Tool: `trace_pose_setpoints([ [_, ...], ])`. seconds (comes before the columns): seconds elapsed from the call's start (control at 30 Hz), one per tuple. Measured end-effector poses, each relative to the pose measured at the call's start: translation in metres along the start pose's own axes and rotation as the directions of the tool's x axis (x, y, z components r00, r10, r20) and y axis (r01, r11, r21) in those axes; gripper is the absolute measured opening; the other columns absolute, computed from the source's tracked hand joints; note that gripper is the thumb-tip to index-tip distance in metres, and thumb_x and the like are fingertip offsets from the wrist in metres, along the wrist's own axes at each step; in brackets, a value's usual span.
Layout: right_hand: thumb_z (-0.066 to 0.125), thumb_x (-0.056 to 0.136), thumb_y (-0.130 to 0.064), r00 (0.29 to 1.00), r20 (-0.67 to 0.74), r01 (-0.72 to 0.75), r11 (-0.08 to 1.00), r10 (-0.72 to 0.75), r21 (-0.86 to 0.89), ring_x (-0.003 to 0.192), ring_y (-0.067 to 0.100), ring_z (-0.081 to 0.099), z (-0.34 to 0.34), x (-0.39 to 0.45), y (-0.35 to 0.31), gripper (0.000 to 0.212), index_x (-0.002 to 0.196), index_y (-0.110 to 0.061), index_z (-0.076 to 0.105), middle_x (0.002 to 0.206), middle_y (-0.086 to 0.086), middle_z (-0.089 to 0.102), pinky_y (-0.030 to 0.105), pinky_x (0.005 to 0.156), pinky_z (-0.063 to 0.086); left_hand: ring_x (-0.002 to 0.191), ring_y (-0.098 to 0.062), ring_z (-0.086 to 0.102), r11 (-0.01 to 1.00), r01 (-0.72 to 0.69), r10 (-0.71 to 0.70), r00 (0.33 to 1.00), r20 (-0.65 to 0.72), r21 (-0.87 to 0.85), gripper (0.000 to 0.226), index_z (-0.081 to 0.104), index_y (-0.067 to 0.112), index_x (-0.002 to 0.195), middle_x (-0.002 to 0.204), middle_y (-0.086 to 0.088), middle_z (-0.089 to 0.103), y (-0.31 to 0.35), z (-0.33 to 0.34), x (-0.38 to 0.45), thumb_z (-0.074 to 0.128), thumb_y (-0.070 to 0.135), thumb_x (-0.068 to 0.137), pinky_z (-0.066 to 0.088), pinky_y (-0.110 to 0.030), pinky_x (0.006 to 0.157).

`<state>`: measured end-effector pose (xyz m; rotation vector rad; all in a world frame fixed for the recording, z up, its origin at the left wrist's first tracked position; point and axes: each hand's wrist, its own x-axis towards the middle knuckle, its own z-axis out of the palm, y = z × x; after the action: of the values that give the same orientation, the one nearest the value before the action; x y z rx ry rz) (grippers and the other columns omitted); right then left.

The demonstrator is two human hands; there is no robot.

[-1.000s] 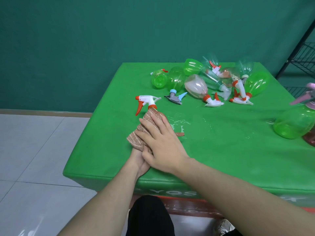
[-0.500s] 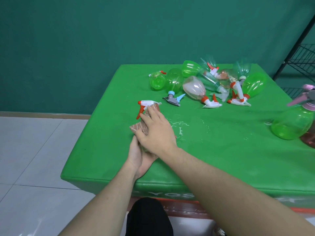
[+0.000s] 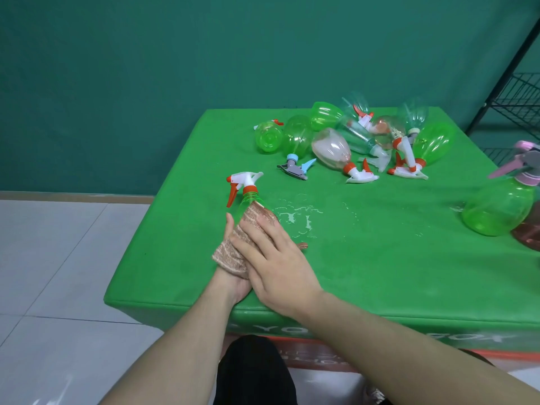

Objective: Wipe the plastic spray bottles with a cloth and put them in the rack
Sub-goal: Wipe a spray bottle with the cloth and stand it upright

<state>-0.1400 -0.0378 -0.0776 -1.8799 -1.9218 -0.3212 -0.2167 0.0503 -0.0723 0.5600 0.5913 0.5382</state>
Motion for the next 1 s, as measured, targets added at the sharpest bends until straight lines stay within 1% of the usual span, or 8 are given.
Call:
trace_pose_setpoints([
  [0.17,0.042,0.103,-0.037,0.999,0.037,-0.019,0.999,0.018,0.027,0.154,0.032,0.018,-0.003,-0.006,-0.009,0.052,0.151,-0.018,0.045,0.161,0.009,0.036,0.053,0.125,0.015,0.081,-0.022,0.075,0.997,-0.005,0.006,1.000,-0.018,0.073,0.079,0.079,0.011,0.091,0.088,-0.010,0.076,0.002,0.002,-0.005,0.035,0.077,0.090,0.062,-0.032,0.067],
  [0.27,0.036,0.103,-0.043,0.994,0.053,-0.094,0.996,0.094,-0.001,0.155,0.034,0.012,-0.008,0.008,-0.014,0.059,0.154,-0.015,0.040,0.163,0.015,0.030,0.054,0.126,0.010,0.068,-0.011,0.074,0.974,-0.096,0.105,0.994,-0.036,0.206,0.056,0.073,0.015,0.090,0.078,-0.001,0.077,-0.006,0.002,-0.006,0.032,0.050,0.105,0.058,-0.025,0.054],
  [0.33,0.032,0.103,-0.045,0.987,0.052,-0.154,0.987,0.155,-0.038,0.155,0.034,0.012,-0.011,0.023,-0.012,0.061,0.154,-0.014,0.041,0.163,0.016,0.029,0.053,0.126,0.008,0.084,-0.009,0.075,0.964,-0.160,0.177,0.982,-0.063,0.212,0.034,0.067,0.017,0.107,0.101,-0.002,0.077,-0.010,0.006,-0.007,0.041,0.039,0.101,0.060,-0.026,0.065],
  [0.4,0.033,0.102,-0.046,0.979,0.060,-0.188,0.979,0.193,-0.073,0.155,0.032,0.015,-0.013,0.040,-0.009,0.060,0.153,-0.015,0.043,0.164,0.015,0.030,0.051,0.127,0.003,0.107,-0.012,0.071,0.982,-0.175,0.180,0.981,-0.073,0.069,0.038,0.061,0.021,0.126,0.122,0.000,0.072,-0.012,0.005,-0.006,0.035,0.038,0.103,0.058,-0.029,0.083],
  [0.53,0.038,0.100,-0.040,0.969,0.088,-0.228,0.973,0.231,-0.037,0.152,0.027,0.023,-0.014,0.064,-0.001,0.058,0.152,-0.016,0.044,0.163,0.009,0.033,0.046,0.127,0.011,0.115,-0.020,0.069,0.995,-0.086,0.086,0.996,-0.002,-0.045,0.037,0.058,0.019,0.134,0.128,-0.005,0.071,-0.002,0.004,-0.006,0.035,0.028,0.106,0.060,-0.035,0.086],
  [0.7,0.042,0.101,-0.033,0.901,0.176,-0.431,0.867,0.397,0.252,0.143,0.021,0.033,-0.019,0.081,0.012,0.058,0.156,-0.017,0.035,0.164,0.000,0.031,0.042,0.121,0.028,0.132,-0.034,0.057,0.998,-0.018,0.017,1.000,-0.018,-0.054,0.046,0.055,0.010,0.141,0.139,-0.021,0.061,0.000,-0.002,0.005,0.031,0.034,0.110,0.040,-0.054,0.114],
  [0.8,0.039,0.103,-0.034,0.899,0.162,-0.437,0.856,0.406,0.278,0.142,0.022,0.034,-0.017,0.072,0.010,0.054,0.154,-0.018,0.039,0.163,0.000,0.032,0.041,0.120,0.029,0.131,-0.035,0.057,0.998,-0.016,0.014,0.999,-0.030,-0.055,0.047,0.055,0.008,0.141,0.137,-0.022,0.062,-0.001,-0.006,0.007,0.030,0.033,0.110,0.039,-0.056,0.114],
  [1.0,0.035,0.101,-0.035,0.970,0.035,-0.242,0.957,0.239,0.160,0.147,0.025,0.032,-0.005,0.044,0.000,0.051,0.147,-0.020,0.051,0.156,0.004,0.044,0.046,0.121,0.028,0.119,-0.027,0.067,0.997,-0.071,0.070,0.997,-0.025,-0.030,0.041,0.062,0.015,0.133,0.130,-0.013,0.068,-0.002,-0.006,0.002,0.040,0.035,0.104,0.053,-0.045,0.103],
])
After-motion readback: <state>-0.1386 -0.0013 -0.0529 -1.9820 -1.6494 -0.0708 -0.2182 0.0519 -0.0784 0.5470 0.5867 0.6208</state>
